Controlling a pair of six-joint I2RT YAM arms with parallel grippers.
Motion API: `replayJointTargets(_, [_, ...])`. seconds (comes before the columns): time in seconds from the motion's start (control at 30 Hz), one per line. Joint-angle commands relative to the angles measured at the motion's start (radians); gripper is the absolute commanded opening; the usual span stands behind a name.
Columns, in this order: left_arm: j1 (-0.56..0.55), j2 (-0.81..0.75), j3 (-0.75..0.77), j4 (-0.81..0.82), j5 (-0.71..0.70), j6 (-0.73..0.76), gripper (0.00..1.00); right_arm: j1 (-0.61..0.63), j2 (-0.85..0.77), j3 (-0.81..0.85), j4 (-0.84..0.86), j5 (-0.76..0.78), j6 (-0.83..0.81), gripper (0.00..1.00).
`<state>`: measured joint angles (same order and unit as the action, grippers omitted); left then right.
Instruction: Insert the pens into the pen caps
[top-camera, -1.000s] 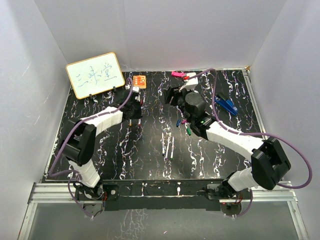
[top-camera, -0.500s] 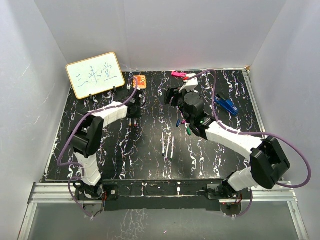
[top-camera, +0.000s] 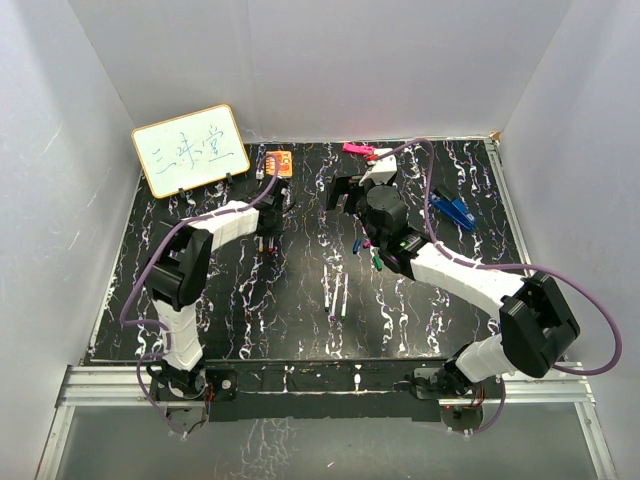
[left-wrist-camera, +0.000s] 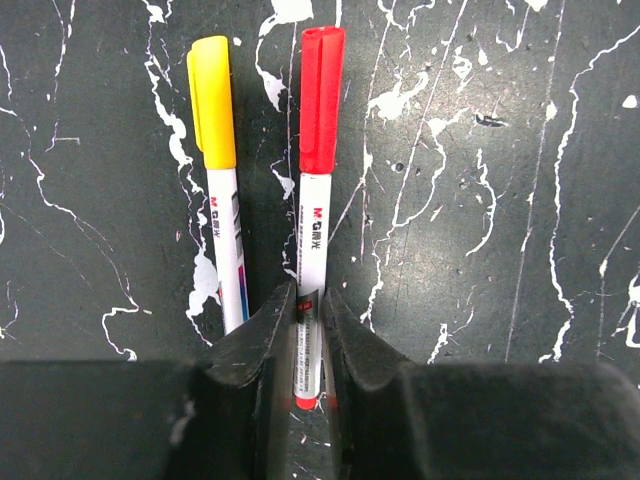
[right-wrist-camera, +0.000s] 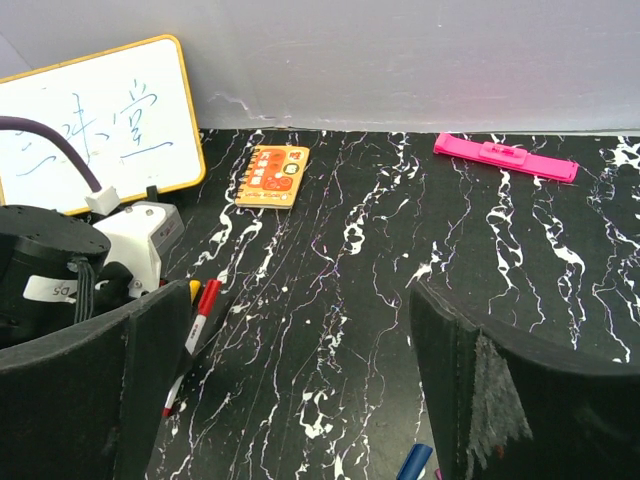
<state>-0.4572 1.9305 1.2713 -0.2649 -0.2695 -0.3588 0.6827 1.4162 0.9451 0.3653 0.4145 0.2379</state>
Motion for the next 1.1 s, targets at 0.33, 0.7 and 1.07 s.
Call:
replayJointTargets(0.33, [0.006,-0.02,0.051,-0.039,-0.004,-0.002,0.18,-0.003,0.008,0.008,0.032,0.109,0.009,0.98])
replayJointTargets(0.7, [-0.012,-0.177,0.013,0.013,0.072,0.002,0.21,-0.02,-0.022,-0.008,0.035,0.217,0.037,0.97])
replayJointTargets(1.07, [-0.238,-0.19,-0.047,-0.095,0.099,0.0,0.21,-0.08,-0.059,-0.049,0.033,0.266,0.077,0.93])
